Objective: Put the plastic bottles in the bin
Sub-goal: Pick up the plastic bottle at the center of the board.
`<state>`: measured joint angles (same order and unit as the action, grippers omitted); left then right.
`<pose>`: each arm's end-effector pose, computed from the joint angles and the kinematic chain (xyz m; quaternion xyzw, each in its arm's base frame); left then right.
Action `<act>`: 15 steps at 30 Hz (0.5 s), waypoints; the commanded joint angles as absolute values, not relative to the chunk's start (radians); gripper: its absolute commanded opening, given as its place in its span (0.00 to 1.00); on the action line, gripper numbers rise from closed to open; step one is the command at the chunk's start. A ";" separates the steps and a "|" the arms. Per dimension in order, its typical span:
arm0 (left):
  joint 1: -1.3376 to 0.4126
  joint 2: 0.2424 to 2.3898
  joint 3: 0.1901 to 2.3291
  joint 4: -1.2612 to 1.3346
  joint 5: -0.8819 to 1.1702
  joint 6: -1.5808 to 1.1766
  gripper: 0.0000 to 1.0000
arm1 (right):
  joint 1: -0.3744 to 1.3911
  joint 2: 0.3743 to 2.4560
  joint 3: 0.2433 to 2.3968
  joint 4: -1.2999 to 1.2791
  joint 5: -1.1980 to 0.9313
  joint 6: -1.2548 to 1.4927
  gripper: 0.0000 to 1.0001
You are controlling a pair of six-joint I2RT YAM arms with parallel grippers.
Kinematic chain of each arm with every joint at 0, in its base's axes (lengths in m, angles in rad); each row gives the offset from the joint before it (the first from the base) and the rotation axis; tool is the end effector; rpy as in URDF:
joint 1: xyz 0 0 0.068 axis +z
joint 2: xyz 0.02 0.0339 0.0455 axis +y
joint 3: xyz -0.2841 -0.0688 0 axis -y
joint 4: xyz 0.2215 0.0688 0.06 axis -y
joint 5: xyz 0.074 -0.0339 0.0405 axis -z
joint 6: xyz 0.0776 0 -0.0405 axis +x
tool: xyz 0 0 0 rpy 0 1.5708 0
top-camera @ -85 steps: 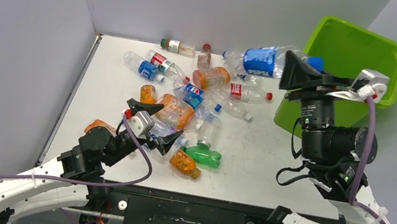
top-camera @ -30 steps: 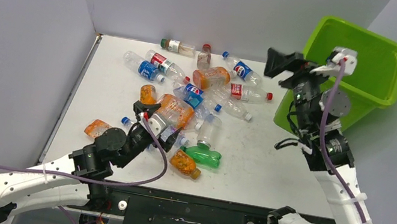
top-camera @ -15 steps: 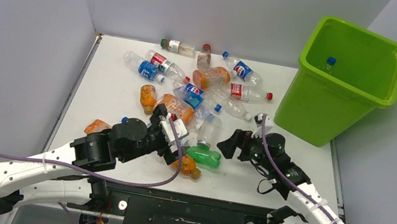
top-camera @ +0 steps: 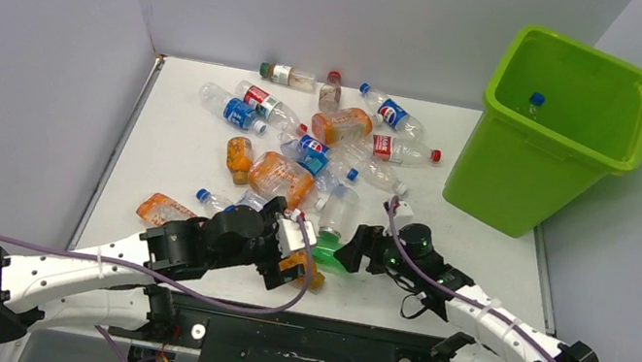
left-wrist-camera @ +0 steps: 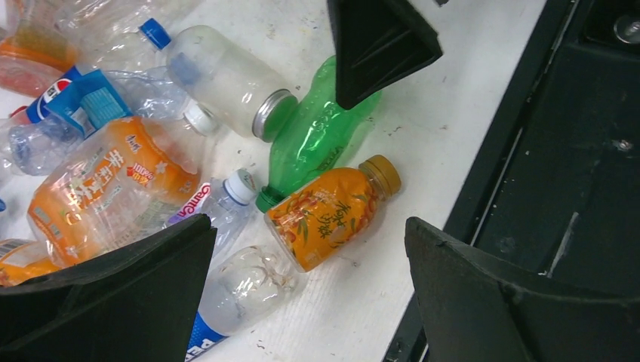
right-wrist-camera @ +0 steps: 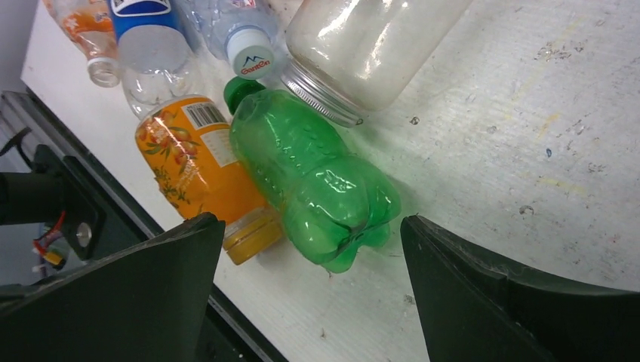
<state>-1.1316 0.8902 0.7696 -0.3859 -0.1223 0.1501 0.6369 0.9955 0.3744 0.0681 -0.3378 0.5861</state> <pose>0.0938 -0.1774 0.2940 0.4894 0.7080 -0.1922 0.4715 0.1501 0.1430 0.1944 -0.1037 0.8585 0.3959 0.3090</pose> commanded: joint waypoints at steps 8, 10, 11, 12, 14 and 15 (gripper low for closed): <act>-1.144 0.887 0.772 -0.325 -0.024 0.145 0.98 | 0.769 1.285 0.568 0.131 -0.214 0.422 0.96; -1.146 0.882 0.769 -0.316 -0.029 0.144 0.98 | 0.798 1.303 0.562 0.128 -0.211 0.423 0.98; -1.147 0.879 0.766 -0.313 -0.029 0.144 0.98 | 0.814 1.304 0.555 0.127 -0.203 0.426 0.98; -1.148 0.879 0.767 -0.312 -0.030 0.144 0.98 | 0.827 1.303 0.547 0.123 -0.195 0.428 0.98; -1.147 0.879 0.768 -0.313 -0.030 0.142 0.99 | 0.846 1.295 0.533 0.110 -0.176 0.436 1.00; -1.147 0.879 0.768 -0.313 -0.031 0.143 0.99 | 0.850 1.284 0.522 0.104 -0.167 0.439 0.98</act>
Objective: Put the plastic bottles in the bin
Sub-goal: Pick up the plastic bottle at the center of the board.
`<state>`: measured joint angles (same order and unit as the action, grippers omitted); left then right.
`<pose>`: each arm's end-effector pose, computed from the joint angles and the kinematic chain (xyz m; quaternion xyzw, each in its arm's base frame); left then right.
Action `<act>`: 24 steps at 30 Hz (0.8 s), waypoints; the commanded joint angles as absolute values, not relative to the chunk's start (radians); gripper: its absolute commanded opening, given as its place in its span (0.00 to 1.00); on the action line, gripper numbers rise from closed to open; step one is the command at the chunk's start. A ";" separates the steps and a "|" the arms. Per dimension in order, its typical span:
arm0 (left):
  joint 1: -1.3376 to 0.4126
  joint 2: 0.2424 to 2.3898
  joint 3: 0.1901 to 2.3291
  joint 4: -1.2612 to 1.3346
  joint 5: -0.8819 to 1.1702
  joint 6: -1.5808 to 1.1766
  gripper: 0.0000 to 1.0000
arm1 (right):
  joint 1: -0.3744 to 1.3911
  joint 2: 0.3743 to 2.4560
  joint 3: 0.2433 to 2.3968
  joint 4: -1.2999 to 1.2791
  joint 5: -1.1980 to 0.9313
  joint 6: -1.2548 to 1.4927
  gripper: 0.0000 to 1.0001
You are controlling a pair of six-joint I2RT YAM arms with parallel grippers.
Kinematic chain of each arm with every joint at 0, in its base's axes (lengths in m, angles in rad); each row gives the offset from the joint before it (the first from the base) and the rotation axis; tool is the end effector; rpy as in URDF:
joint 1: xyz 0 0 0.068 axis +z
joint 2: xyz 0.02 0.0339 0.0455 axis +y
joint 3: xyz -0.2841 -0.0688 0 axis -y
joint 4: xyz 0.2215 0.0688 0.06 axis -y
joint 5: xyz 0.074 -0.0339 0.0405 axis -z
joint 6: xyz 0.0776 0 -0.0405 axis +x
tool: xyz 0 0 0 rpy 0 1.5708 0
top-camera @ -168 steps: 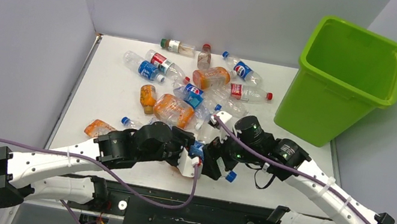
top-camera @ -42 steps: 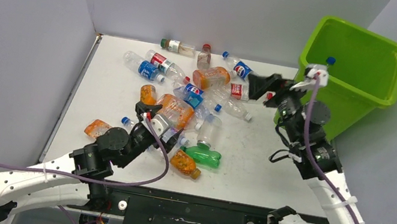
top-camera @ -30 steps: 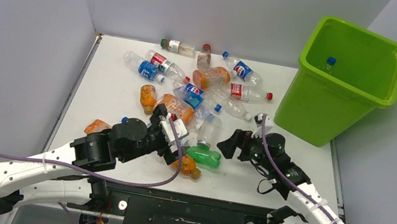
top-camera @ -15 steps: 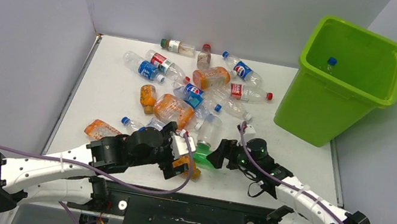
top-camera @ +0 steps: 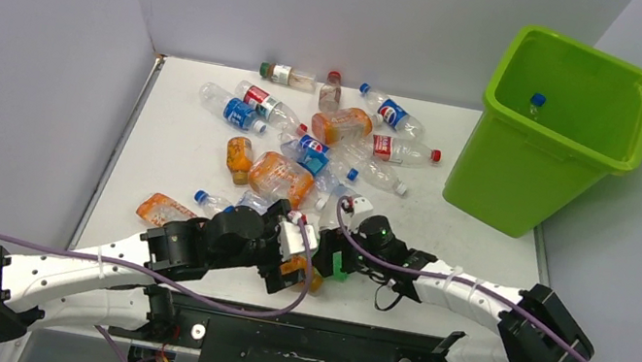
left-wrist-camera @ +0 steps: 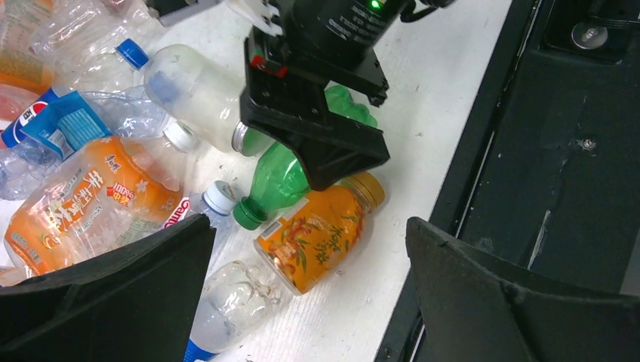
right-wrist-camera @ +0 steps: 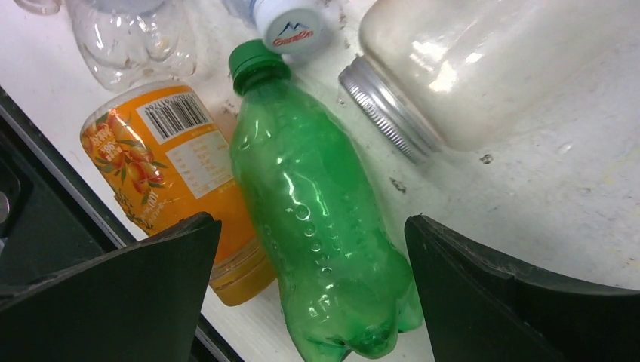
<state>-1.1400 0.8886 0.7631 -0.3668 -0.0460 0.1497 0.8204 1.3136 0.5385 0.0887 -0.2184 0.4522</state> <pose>0.0875 -0.1818 0.2942 0.5062 0.6927 -0.2266 0.4611 0.1676 0.2044 0.1812 -0.2103 0.8747 0.3320 0.2836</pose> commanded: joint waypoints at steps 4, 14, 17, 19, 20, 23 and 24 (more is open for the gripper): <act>-1.149 0.876 0.769 -0.313 -0.030 0.143 0.99 | 0.853 1.285 0.496 0.094 -0.137 0.443 0.92; -1.149 0.875 0.773 -0.305 -0.052 0.130 0.99 | 0.854 1.290 0.467 0.145 -0.093 0.461 0.42; -1.149 0.872 0.774 -0.293 -0.079 0.123 0.99 | 0.854 1.237 0.473 0.127 -0.110 0.436 0.34; -1.149 0.865 0.777 -0.281 -0.108 0.112 0.99 | 0.854 1.192 0.495 0.088 -0.156 0.407 0.33; -1.149 0.859 0.781 -0.274 -0.116 0.107 0.99 | 0.853 1.169 0.512 0.059 -0.186 0.388 0.33; -1.149 0.819 0.795 -0.240 -0.134 0.087 0.99 | 0.854 1.085 0.578 -0.077 -0.247 0.339 0.31; -1.149 0.802 0.802 -0.225 -0.140 0.076 0.99 | 0.854 1.045 0.605 -0.124 -0.255 0.326 0.31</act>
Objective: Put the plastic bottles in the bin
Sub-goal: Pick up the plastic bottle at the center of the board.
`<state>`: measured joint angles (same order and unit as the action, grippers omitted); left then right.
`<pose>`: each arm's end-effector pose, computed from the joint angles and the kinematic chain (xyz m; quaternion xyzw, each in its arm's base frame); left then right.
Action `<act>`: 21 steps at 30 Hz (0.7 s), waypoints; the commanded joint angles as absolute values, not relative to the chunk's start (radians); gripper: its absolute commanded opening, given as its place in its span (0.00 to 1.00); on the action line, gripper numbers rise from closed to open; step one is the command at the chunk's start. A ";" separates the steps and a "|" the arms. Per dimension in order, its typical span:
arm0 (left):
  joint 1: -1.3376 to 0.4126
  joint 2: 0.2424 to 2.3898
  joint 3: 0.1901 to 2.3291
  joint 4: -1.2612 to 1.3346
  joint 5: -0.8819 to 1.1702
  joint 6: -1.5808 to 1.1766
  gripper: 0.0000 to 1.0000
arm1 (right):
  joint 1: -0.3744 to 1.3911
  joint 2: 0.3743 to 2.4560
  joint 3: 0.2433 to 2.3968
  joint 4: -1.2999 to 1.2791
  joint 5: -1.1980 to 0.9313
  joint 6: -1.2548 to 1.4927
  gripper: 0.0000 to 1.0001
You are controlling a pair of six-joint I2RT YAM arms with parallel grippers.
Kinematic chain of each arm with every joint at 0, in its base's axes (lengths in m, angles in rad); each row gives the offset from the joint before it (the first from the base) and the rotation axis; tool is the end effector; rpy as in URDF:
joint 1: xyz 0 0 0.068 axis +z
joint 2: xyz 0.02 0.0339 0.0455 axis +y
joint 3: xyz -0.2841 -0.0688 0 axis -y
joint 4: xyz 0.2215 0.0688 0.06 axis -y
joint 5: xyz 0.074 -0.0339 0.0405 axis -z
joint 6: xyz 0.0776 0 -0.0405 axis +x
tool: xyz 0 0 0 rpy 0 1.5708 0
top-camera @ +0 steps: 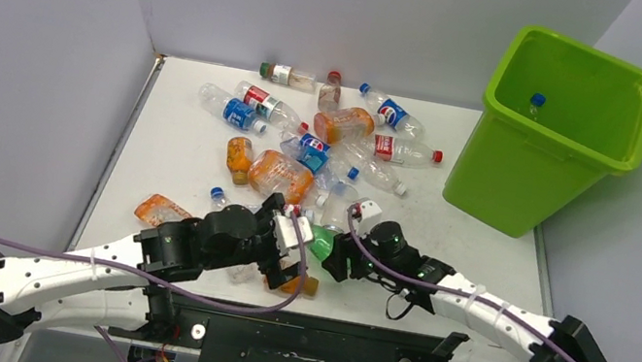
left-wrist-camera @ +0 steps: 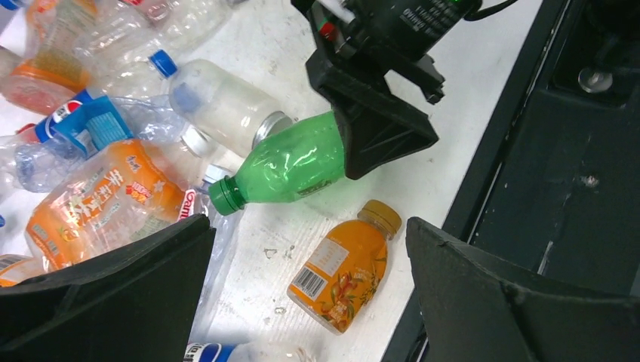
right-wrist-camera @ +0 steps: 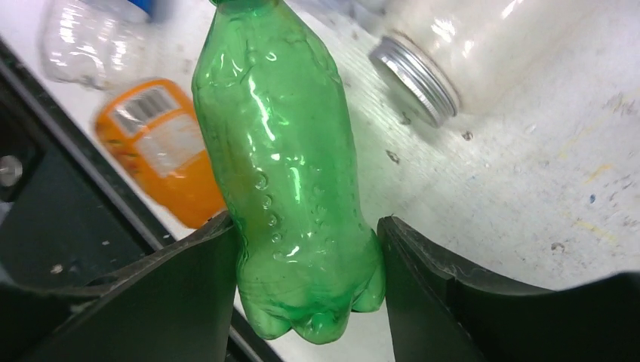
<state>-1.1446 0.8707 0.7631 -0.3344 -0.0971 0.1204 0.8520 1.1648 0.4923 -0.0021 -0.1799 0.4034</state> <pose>0.0897 -0.1793 0.3019 0.4780 0.6960 -0.2261 0.4858 0.1449 0.1867 0.1896 -0.2376 0.8665 0.3189 0.3017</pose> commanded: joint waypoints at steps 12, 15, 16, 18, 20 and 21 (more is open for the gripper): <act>-1.089 0.565 0.752 0.148 -0.255 -0.265 0.96 | 0.857 0.750 0.576 0.143 -0.217 0.439 0.05; -1.081 0.566 0.686 0.246 -0.224 -0.404 0.96 | 0.859 0.671 0.470 0.359 -0.203 0.485 0.05; -1.075 0.574 0.665 0.289 -0.201 -0.439 0.96 | 0.859 0.655 0.449 0.421 -0.204 0.492 0.05; -1.060 0.593 0.633 0.360 -0.150 -0.493 0.96 | 0.860 0.644 0.417 0.518 -0.218 0.504 0.05; -1.035 0.620 0.619 0.415 -0.109 -0.537 0.96 | 0.862 0.653 0.397 0.594 -0.233 0.514 0.05; -1.020 0.637 0.614 0.440 -0.089 -0.562 0.96 | 0.863 0.656 0.387 0.618 -0.244 0.522 0.05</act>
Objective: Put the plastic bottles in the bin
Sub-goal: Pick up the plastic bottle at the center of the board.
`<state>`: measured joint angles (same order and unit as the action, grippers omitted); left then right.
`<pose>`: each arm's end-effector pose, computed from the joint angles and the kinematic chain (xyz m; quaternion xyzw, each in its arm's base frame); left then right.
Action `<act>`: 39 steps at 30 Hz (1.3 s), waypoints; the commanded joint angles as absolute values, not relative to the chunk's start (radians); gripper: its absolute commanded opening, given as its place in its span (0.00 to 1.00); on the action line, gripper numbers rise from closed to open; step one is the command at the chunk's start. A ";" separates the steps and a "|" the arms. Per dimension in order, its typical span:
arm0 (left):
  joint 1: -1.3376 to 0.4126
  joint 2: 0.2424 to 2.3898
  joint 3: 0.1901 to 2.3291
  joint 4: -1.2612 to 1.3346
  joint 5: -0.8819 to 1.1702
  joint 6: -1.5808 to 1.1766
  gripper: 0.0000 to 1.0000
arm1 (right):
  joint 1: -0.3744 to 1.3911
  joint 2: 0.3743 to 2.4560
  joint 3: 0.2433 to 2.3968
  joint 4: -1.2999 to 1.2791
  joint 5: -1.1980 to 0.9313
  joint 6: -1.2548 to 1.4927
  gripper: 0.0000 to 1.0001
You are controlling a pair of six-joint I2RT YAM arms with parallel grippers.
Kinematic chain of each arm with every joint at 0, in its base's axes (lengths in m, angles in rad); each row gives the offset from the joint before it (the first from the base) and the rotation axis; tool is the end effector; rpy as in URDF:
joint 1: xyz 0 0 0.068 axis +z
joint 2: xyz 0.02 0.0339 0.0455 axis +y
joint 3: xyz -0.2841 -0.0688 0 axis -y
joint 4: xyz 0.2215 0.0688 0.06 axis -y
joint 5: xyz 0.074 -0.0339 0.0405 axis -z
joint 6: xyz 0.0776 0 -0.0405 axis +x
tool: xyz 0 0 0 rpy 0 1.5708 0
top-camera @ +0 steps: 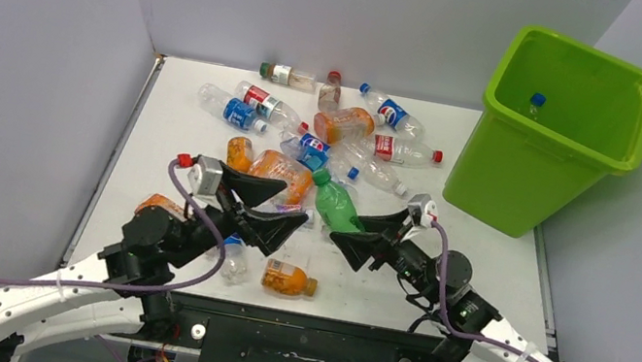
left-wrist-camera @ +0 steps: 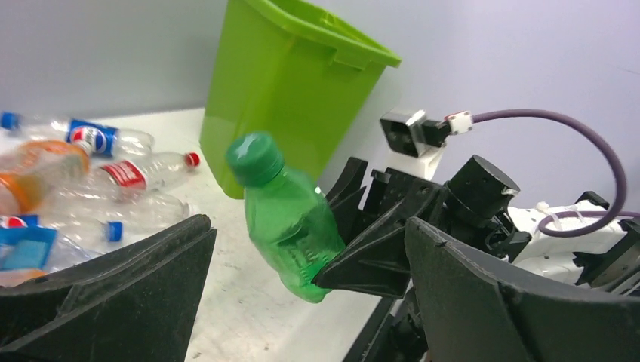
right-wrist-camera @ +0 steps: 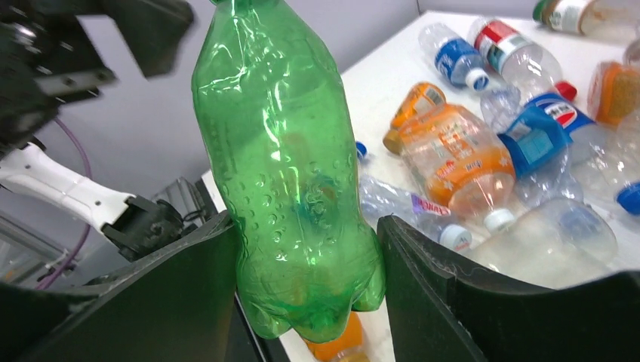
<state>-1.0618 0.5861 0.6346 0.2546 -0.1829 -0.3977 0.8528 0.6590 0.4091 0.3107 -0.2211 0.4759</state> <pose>0.0830 -0.1198 0.3862 0.1227 0.5815 -0.4946 0.6341 0.1018 0.1425 0.2999 -0.2065 0.6540 0.5058 0.5233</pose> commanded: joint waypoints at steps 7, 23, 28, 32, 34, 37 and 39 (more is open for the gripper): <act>-0.889 0.766 0.591 0.628 0.134 -0.755 0.96 | 0.879 0.657 0.341 0.763 -0.262 0.549 0.05; -0.894 0.967 0.635 0.783 0.320 -0.766 0.70 | 0.946 0.721 0.351 0.784 -0.231 0.543 0.05; -0.902 0.973 0.639 0.762 0.326 -0.738 0.32 | 0.959 0.742 0.378 0.732 -0.213 0.542 0.16; -0.900 0.936 0.640 0.695 0.304 -0.695 0.23 | 0.964 0.731 0.457 0.538 -0.195 0.516 0.86; -0.899 0.895 0.657 0.597 0.273 -0.636 0.18 | 0.965 0.699 0.506 0.408 -0.178 0.486 0.94; -0.896 0.823 0.717 0.388 0.216 -0.508 0.11 | 0.965 0.656 0.597 0.185 -0.148 0.419 0.90; -0.896 0.794 0.772 0.243 0.176 -0.404 0.07 | 0.965 0.655 0.664 0.083 -0.125 0.388 0.90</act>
